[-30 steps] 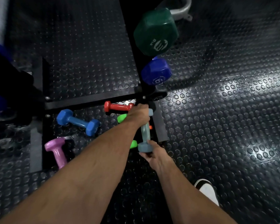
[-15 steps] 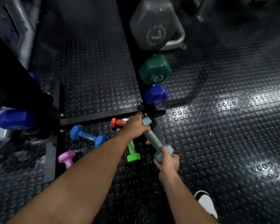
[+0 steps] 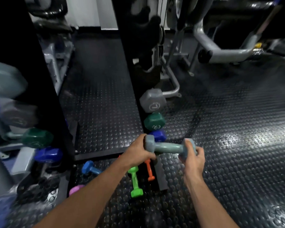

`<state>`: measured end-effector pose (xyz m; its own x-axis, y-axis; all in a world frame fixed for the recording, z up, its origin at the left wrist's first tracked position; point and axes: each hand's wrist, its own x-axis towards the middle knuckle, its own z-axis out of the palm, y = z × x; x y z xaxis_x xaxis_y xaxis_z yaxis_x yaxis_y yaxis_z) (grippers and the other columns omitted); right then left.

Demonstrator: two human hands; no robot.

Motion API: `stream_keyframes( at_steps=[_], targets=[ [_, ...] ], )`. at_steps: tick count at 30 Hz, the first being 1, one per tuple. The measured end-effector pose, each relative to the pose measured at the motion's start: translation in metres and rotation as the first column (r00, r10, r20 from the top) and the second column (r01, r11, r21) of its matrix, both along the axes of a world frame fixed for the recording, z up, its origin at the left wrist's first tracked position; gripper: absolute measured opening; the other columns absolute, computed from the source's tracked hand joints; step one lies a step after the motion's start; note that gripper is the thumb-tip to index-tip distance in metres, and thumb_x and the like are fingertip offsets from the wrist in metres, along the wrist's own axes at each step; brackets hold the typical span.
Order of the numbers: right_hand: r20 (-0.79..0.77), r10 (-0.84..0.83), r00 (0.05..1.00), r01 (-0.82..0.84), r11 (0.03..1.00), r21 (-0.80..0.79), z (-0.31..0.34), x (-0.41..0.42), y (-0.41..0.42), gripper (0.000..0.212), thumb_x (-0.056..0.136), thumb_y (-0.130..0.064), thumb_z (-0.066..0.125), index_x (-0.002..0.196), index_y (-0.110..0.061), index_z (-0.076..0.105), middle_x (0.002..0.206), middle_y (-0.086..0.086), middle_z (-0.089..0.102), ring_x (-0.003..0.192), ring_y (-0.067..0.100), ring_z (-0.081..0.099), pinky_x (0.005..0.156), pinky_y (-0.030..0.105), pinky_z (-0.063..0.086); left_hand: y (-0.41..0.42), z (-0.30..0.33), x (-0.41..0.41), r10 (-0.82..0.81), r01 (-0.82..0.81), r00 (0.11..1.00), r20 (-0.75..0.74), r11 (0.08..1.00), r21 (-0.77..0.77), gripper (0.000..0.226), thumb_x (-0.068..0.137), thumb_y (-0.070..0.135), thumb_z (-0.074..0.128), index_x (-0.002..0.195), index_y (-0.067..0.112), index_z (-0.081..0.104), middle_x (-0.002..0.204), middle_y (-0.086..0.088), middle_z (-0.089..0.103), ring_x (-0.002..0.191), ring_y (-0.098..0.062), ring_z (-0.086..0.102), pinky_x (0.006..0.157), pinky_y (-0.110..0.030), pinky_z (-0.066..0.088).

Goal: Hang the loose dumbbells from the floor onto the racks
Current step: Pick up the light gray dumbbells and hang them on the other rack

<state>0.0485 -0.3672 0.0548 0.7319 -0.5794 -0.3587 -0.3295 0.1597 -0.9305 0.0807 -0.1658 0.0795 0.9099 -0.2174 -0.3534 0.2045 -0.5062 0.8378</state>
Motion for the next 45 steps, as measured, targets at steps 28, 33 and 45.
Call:
stream_keyframes(
  at_steps=[28,33,45],
  targets=[
    [0.2,0.554,0.808,-0.557,0.829,-0.044,0.307,0.192,0.025,0.017,0.097,-0.031,0.058,0.098,-0.016,0.067,0.09,0.004,0.06,0.078,0.017,0.057,0.068,0.028,0.05,-0.037,0.216,0.02,0.651,-0.598,0.755,0.076,0.731,-0.328,0.065,0.05,0.059,0.091,0.096,0.021,0.066,0.089,0.001,0.075,0.078,-0.015,0.074,0.076,-0.045,0.062],
    [0.217,0.591,0.777,-0.568,0.807,-0.162,0.298,0.224,0.044,0.031,0.099,-0.032,0.063,0.108,-0.005,0.074,0.093,0.006,0.067,0.077,0.015,0.061,0.058,0.023,0.051,-0.049,0.212,0.044,0.702,-0.667,0.707,-0.083,0.623,-0.407,0.078,0.041,0.069,0.089,0.097,0.017,0.069,0.086,0.001,0.078,0.076,-0.015,0.077,0.078,-0.042,0.064],
    [0.141,0.723,0.677,-0.689,0.689,-0.226,0.298,0.259,0.073,0.021,0.102,-0.013,0.058,0.108,0.0,0.074,0.086,0.011,0.06,0.061,0.011,0.052,0.042,0.016,0.045,-0.047,0.217,0.081,0.706,-0.745,0.627,-0.331,0.419,-0.518,0.062,0.063,0.05,0.094,0.103,0.009,0.07,0.09,-0.007,0.078,0.074,-0.019,0.078,0.079,-0.04,0.064]
  ],
)
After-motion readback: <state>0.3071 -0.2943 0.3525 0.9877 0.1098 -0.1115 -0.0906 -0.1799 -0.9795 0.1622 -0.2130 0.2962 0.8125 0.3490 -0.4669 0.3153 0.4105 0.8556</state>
